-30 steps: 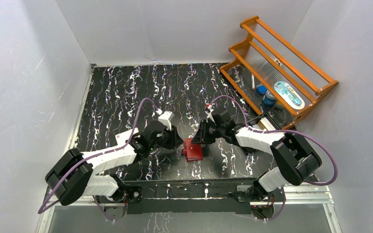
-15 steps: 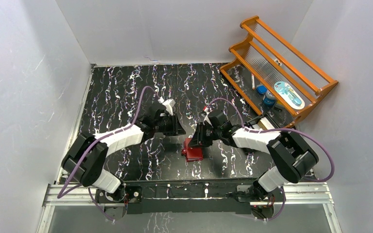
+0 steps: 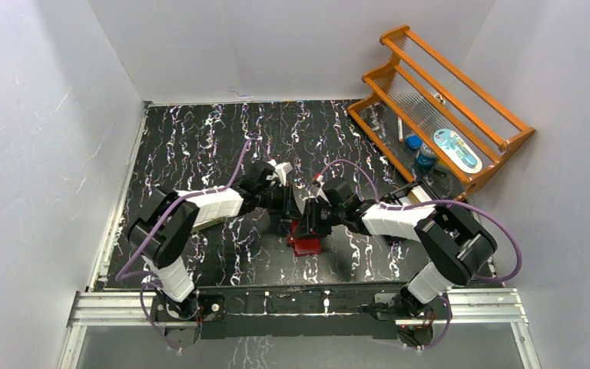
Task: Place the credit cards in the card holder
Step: Hold the card holder at the center of the board, then close the snap button on the card holder.
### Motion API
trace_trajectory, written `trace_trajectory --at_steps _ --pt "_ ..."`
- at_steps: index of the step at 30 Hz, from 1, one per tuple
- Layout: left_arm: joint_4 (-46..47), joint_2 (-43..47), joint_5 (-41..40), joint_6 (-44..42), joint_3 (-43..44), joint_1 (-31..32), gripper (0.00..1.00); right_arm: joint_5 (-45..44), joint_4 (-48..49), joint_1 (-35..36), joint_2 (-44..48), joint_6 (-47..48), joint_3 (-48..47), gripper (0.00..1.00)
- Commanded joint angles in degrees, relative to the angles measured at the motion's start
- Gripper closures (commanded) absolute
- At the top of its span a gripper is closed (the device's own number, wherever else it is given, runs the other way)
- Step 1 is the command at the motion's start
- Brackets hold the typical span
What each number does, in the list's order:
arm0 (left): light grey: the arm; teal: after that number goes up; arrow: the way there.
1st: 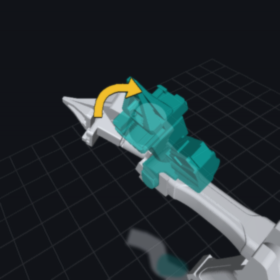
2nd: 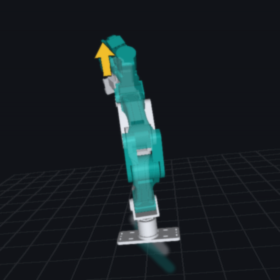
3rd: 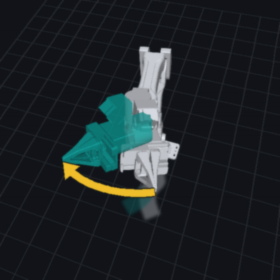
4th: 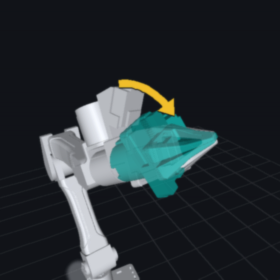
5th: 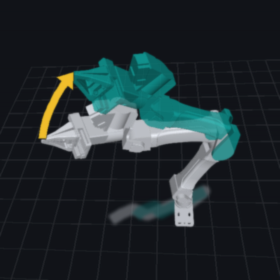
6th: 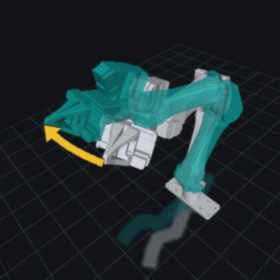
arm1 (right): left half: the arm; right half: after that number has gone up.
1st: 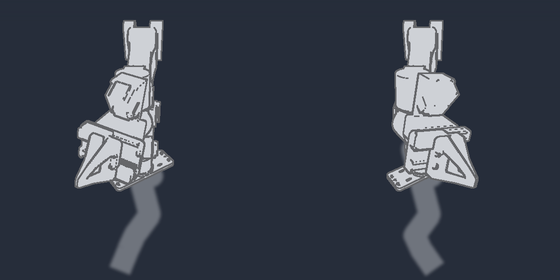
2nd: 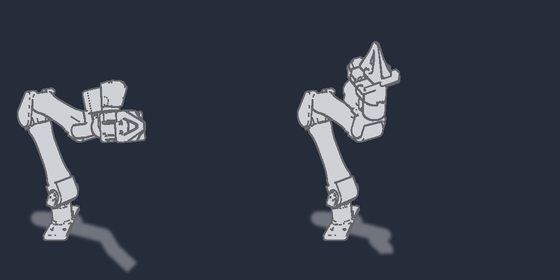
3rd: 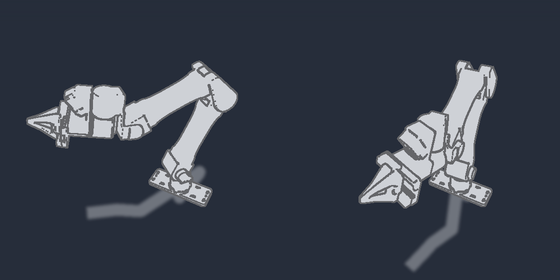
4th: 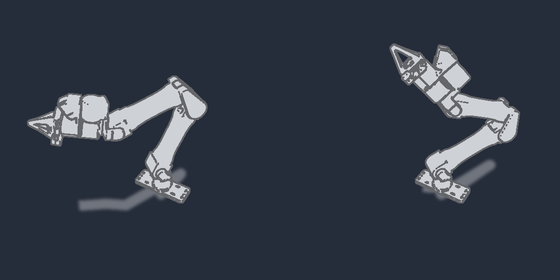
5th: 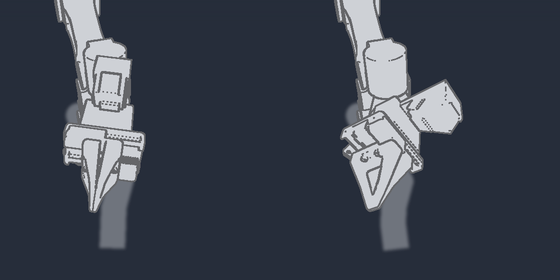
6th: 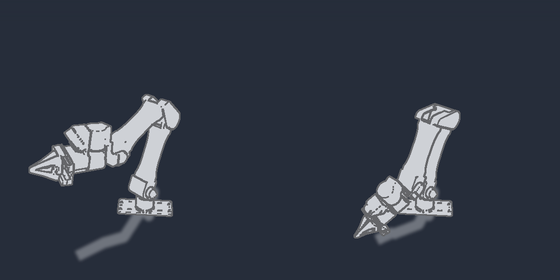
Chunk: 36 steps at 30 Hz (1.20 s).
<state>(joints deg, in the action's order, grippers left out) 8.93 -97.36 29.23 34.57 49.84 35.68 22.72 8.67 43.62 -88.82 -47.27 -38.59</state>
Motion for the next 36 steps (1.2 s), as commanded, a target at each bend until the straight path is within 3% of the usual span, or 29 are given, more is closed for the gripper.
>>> trace_trajectory --at_steps 1,24,32,36 --pt "0.15 -1.60 1.90 -0.14 -0.58 -0.35 0.81 -0.07 2.07 0.81 -0.35 -0.63 -2.35 0.64" --pt "-2.51 -1.99 -0.07 -0.65 -1.15 -0.35 0.82 -0.54 0.67 1.74 -1.76 -0.52 -3.34 0.75" --pt "-3.58 -1.55 -1.02 -0.93 -0.80 -0.35 0.82 -3.40 -3.70 1.69 -0.13 2.03 -4.65 1.00" --pt "-5.06 -1.08 -2.23 -1.19 0.17 -0.34 0.82 -5.48 -6.05 1.54 0.37 3.68 -5.32 1.00"
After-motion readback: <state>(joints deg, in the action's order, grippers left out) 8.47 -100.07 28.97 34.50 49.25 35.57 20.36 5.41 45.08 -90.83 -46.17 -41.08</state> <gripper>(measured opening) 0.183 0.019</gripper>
